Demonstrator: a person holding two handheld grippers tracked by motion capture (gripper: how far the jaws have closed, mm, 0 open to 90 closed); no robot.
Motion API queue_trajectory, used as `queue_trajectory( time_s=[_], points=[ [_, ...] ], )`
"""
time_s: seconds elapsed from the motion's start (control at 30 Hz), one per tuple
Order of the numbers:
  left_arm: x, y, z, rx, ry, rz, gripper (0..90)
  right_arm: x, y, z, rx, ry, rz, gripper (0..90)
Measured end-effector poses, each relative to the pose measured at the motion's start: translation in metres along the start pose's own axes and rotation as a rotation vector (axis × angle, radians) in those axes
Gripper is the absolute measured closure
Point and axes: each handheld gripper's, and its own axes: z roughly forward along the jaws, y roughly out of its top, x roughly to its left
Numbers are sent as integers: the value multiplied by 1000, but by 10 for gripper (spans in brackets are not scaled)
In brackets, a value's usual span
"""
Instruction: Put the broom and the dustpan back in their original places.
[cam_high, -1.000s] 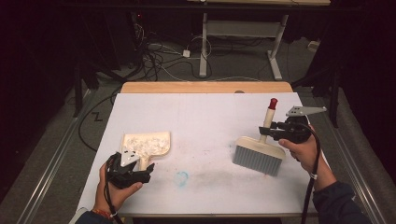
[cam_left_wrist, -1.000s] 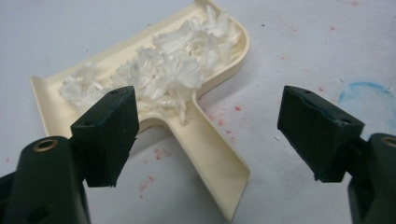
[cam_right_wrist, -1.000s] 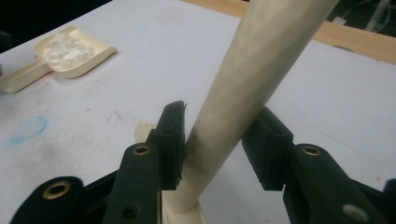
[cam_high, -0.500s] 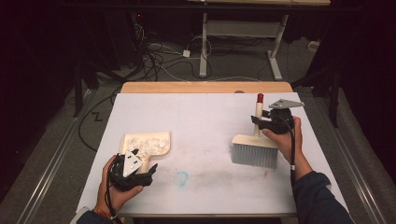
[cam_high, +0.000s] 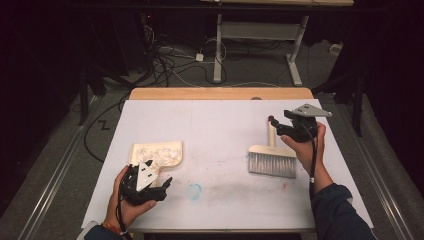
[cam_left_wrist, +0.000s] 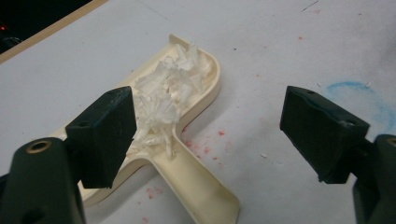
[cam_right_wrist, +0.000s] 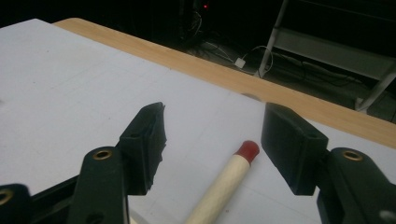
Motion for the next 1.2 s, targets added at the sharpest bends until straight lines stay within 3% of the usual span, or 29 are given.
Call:
queue_trajectory(
  time_s=[0.17,0.37,0.5,0.97,1.2],
  points=[
    [-3,-1,2,9,-4,23,178,1,3,-9,-32,10,-8,360],
    [-5,-2,4,5,-11,20,178,8,5,-20,-63,-14,-26,263],
    [-7,-2,6,9,-10,48,178,14,5,-30,-82,-4,-50,239],
    [-10,-4,6,13,-16,58,178,39,4,-56,-114,31,-161,224],
    [-8,-4,5,11,-10,57,178,49,-4,-63,-116,30,-186,214]
  ],
)
